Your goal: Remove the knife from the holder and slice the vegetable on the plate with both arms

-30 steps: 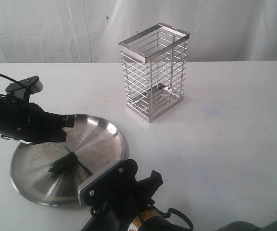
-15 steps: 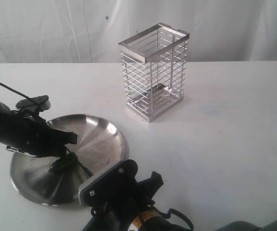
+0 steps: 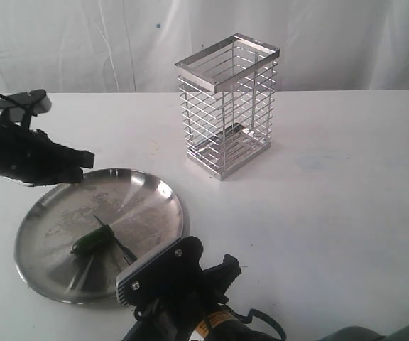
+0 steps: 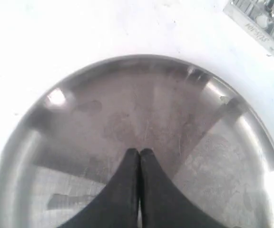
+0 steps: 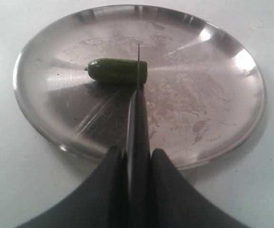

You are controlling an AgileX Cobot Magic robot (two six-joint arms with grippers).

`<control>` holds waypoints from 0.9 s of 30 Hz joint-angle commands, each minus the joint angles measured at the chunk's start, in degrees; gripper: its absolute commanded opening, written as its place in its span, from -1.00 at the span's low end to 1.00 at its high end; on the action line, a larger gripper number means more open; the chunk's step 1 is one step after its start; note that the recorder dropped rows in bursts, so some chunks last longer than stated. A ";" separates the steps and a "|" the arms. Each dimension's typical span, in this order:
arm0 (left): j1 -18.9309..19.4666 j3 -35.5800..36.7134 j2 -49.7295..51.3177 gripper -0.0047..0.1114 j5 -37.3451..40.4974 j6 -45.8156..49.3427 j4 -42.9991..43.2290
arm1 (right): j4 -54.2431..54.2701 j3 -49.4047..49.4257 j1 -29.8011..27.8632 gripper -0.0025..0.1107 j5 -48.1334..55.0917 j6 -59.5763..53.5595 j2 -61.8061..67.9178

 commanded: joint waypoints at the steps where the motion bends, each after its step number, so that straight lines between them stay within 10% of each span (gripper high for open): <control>1: 1.96 -0.17 -2.71 -0.90 7.57 0.07 1.22 | -0.88 0.00 0.07 -0.96 1.75 -0.42 0.20; 27: -3.30 2.41 4.30 -0.90 7.51 2.38 -0.50 | -0.88 0.00 0.07 -0.96 1.75 -0.52 0.20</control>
